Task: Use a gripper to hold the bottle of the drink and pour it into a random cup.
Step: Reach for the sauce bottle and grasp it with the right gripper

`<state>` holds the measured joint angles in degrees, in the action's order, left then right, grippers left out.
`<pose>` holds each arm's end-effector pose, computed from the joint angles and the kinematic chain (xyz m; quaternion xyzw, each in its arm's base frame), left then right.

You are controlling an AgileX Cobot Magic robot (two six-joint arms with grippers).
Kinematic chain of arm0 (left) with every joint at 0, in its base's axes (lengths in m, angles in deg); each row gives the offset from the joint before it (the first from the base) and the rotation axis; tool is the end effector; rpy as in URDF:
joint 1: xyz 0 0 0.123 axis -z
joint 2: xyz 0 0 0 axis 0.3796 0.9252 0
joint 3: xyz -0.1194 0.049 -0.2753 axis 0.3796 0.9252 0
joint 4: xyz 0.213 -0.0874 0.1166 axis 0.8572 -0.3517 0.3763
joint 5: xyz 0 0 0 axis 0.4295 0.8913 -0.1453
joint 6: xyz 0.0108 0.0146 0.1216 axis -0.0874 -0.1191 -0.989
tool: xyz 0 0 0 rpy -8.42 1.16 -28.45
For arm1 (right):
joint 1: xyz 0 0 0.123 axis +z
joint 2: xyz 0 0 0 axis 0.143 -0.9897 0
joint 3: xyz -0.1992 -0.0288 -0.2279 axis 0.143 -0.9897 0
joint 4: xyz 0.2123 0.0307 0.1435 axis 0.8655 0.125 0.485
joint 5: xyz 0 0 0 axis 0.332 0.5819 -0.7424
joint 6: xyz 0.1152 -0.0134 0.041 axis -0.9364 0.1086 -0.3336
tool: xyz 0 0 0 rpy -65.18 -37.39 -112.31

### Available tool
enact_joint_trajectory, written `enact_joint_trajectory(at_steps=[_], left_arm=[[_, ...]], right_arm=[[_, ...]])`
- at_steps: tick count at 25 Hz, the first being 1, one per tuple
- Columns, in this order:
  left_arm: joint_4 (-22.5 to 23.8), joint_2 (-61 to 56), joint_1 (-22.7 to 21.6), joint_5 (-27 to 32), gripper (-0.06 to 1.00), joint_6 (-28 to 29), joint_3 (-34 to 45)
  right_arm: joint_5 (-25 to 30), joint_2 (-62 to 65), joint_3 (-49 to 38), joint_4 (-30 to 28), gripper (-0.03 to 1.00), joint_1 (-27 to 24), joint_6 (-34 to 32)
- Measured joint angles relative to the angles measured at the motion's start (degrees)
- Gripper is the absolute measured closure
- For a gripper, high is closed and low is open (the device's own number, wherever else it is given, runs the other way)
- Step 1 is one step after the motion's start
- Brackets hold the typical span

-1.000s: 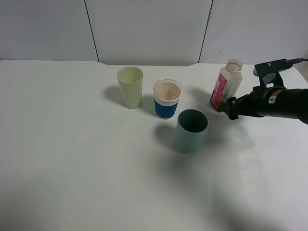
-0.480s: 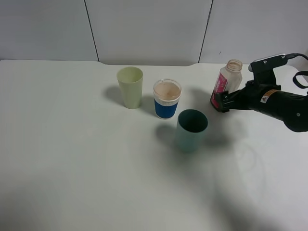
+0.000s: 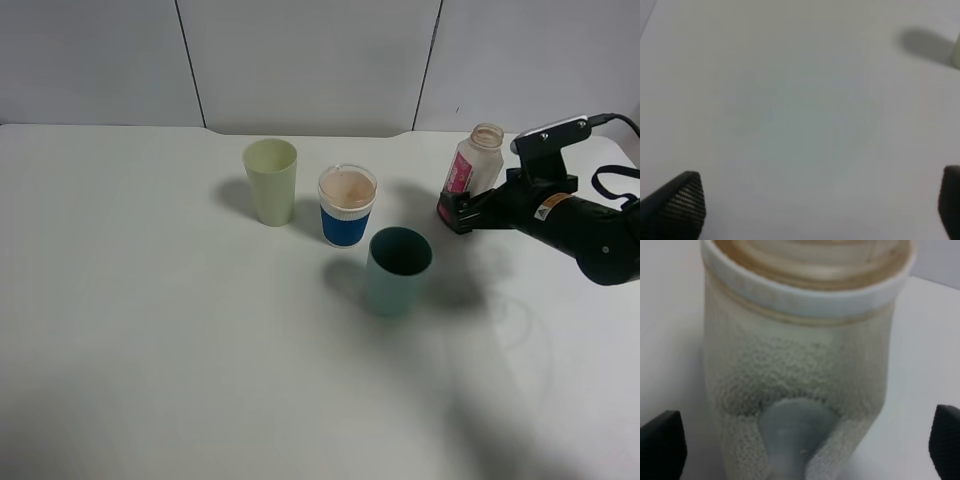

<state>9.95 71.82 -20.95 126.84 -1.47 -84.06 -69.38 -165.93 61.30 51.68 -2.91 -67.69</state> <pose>0.0086 0.0015 0.2678 0.0019 0.8498 -0.0030 0.5270 0.3349 0.0422 0.1014 -0.1665 0.8163 -0.0063 0.5531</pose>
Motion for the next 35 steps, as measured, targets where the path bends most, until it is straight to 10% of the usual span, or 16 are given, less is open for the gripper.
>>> enact_joint_trajectory(at_steps=[28,35], left_arm=[[0.0,0.0,0.0,0.0,0.02,0.0,0.0],[0.0,0.0,0.0,0.0,0.02,0.0,0.0]], right_arm=[[-3.28,0.0,-0.13,11.72,0.01,4.88,7.73],[-3.45,0.0,-0.13,10.9,0.33,4.88,5.96]])
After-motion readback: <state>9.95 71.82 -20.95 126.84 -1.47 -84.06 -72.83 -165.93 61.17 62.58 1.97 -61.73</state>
